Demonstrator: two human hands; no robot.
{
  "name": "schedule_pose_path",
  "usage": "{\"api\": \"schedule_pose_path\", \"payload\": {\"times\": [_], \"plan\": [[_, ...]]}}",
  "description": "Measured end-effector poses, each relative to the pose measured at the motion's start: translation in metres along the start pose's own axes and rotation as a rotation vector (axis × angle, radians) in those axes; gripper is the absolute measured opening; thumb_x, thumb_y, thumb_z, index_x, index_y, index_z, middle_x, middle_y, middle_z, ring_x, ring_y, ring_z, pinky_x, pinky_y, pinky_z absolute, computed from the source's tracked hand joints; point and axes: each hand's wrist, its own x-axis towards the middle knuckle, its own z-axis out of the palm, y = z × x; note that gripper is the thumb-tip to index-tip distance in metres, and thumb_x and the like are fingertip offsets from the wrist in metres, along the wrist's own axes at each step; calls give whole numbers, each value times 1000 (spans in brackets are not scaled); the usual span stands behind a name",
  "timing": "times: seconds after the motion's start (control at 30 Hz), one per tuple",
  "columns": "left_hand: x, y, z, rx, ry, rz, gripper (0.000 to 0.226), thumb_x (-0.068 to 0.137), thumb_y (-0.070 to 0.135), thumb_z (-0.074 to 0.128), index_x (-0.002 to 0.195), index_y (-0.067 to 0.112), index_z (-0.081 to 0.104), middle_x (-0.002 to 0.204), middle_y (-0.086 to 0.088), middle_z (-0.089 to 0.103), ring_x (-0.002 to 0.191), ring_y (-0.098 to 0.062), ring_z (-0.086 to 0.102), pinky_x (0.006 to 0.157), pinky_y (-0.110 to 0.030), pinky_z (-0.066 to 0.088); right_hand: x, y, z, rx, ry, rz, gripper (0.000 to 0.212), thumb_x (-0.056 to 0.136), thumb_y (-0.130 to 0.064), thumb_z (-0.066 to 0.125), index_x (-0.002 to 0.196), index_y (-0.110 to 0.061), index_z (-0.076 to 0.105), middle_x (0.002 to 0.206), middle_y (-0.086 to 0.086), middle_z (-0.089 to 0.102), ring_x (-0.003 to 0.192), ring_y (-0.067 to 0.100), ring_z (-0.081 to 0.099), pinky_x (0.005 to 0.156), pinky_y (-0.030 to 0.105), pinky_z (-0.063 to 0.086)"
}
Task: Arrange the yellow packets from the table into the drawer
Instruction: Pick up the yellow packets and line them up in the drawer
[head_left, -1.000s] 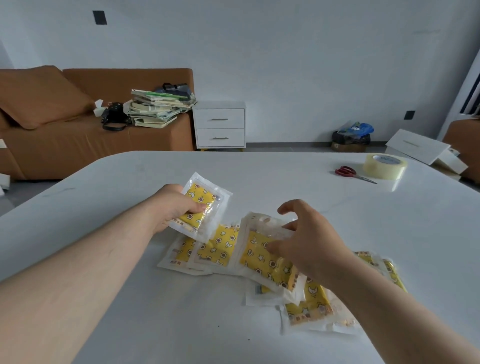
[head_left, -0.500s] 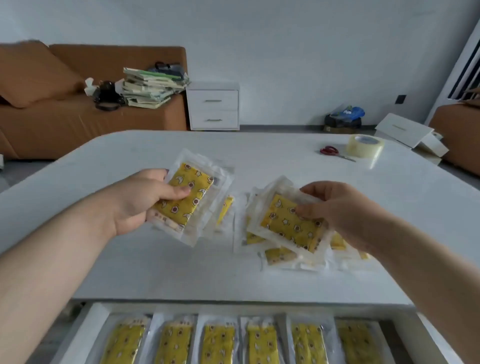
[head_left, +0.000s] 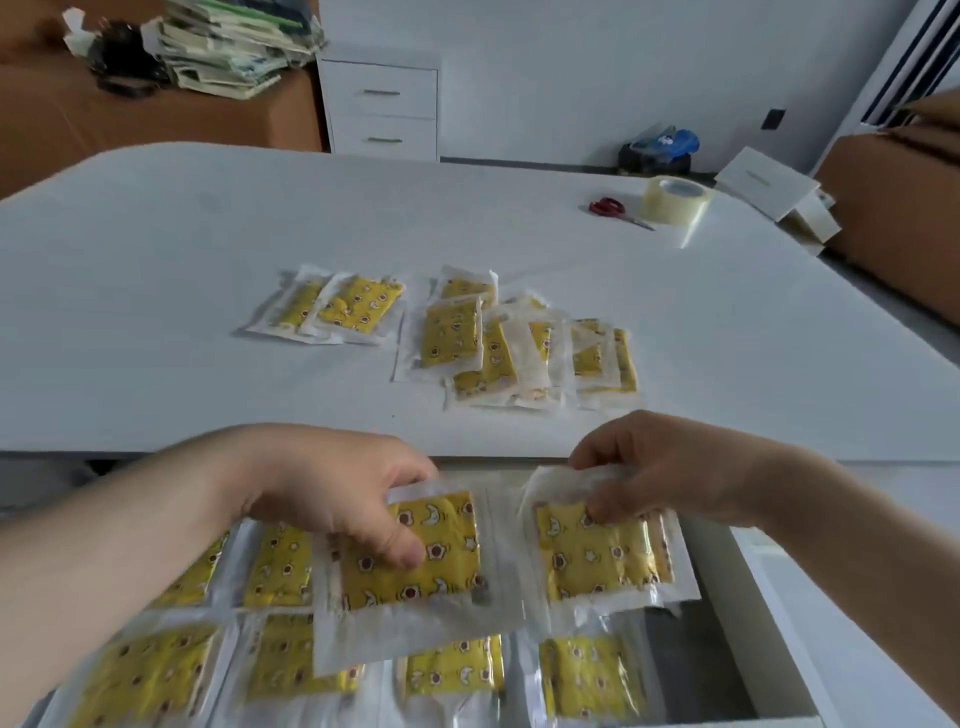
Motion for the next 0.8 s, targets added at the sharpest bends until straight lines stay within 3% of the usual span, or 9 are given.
{"api": "schedule_pose_path", "payload": {"times": [0.1,0.17,0.23,0.33,0.47,0.6,0.7,0.8], "plan": [[22,-1,15,241,-49,-57,20,83,27,74,99,28,62,89,9,70,71,-3,66,60,-18,52,4,21,9,-110,-81,73,21,76,-16,78,83,-35,72,84,-10,73,77,5,65,74,24,51],[32,-4,17,361,-44,-90,25,84,33,71,107,28,61,100,10,68,74,-1,63,55,-11,47,7,38,15,-197,-102,121,20,75,-22,77,78,-41,70,77,-15,69,71,0,61,70,21,48],[42,-11,20,391,-54,-120,29,84,36,70,110,28,59,106,8,67,80,-4,63,61,-14,50,8,58,23,-204,-108,168,19,77,-23,76,77,-40,69,73,-16,66,68,-1,57,68,18,47],[57,-19,33,455,-89,-148,30,84,43,68,107,28,56,108,7,63,94,-13,64,82,-33,54,12,84,39,-121,-137,237,17,81,-19,74,83,-35,69,70,-18,64,64,-5,55,63,12,44],[72,-19,58,529,-120,-161,38,87,47,65,116,25,54,111,6,57,99,-15,59,86,-35,50,19,101,59,-58,-156,260,15,82,-18,74,84,-32,70,72,-16,65,68,-1,57,66,16,45],[79,-20,74,582,-108,-173,52,88,47,63,131,23,48,124,7,52,108,-15,55,95,-34,48,22,102,65,-238,-161,202,11,82,-30,72,93,-29,71,78,-12,65,72,5,58,70,24,48],[80,-24,77,594,-74,-184,45,87,50,63,122,25,54,116,5,59,99,-15,60,89,-36,53,23,98,63,-429,-169,118,17,83,-30,71,100,-28,70,86,-13,65,78,5,61,68,19,49],[81,-25,76,575,-29,-155,27,92,42,59,113,25,61,95,10,62,79,-9,59,66,-26,51,24,96,64,-491,-149,45,28,86,-28,70,113,-27,66,94,-17,61,83,1,58,69,13,43]]}}
